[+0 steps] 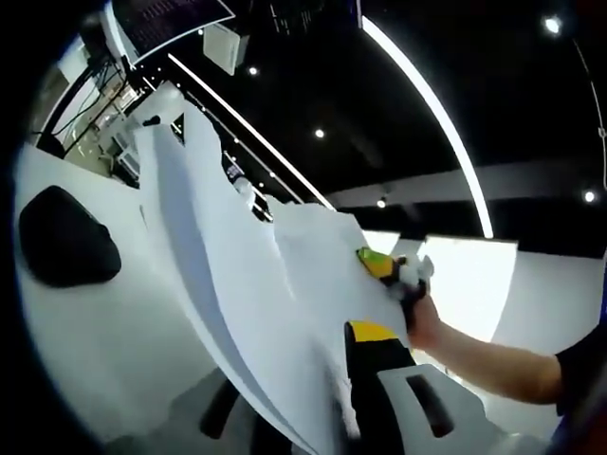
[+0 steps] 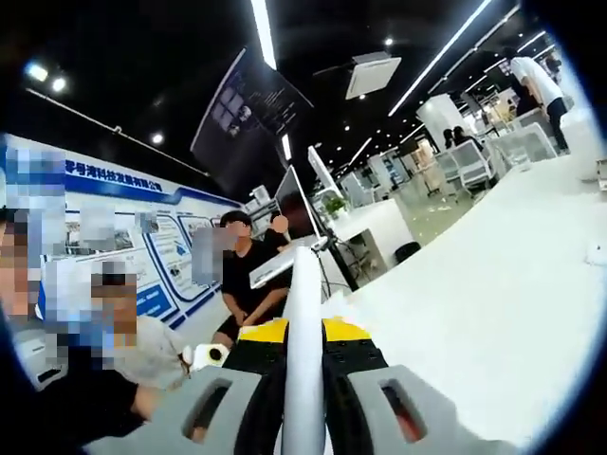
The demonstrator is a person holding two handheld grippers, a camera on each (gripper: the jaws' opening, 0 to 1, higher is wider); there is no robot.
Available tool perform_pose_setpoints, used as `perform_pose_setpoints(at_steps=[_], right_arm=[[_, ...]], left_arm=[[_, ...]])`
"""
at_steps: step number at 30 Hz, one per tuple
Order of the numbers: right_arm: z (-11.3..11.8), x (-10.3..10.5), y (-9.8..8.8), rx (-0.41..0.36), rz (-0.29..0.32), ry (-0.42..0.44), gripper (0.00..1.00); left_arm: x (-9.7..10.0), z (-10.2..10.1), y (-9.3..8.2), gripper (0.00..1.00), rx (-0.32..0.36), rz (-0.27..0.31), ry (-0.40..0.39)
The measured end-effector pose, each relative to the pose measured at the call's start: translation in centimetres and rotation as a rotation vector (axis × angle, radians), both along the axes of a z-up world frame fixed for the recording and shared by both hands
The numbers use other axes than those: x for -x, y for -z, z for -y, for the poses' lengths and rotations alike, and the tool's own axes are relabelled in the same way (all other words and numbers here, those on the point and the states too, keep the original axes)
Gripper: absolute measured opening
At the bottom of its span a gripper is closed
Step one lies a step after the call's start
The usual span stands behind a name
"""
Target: Organize the stack of printing papers by aligning and flattening the scattered papers on the table
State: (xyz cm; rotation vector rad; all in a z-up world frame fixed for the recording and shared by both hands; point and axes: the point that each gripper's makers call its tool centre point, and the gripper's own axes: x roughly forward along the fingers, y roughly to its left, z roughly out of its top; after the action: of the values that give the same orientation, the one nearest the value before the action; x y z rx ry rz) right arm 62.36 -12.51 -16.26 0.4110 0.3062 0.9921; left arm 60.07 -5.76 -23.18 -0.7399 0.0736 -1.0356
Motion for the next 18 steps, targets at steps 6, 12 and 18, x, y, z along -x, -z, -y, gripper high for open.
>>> perform_pose_setpoints(at_steps=[6, 12, 18], right_arm=[[-1.3, 0.0, 0.5, 0.027, 0.017, -0.018, 0.07], [-2.5, -0.1, 0.8, 0.017, 0.014, -0.039, 0.07], [-3.1, 0.1, 1.4, 0.042, 0.023, -0.053, 0.07]], left_arm=[[0.0, 0.1, 0.1, 0.20, -0.006, 0.001, 0.000], [0.0, 0.1, 0.0, 0.21, -0.008, 0.003, -0.001], [0.0, 0.1, 0.0, 0.21, -0.009, 0.007, 0.003]])
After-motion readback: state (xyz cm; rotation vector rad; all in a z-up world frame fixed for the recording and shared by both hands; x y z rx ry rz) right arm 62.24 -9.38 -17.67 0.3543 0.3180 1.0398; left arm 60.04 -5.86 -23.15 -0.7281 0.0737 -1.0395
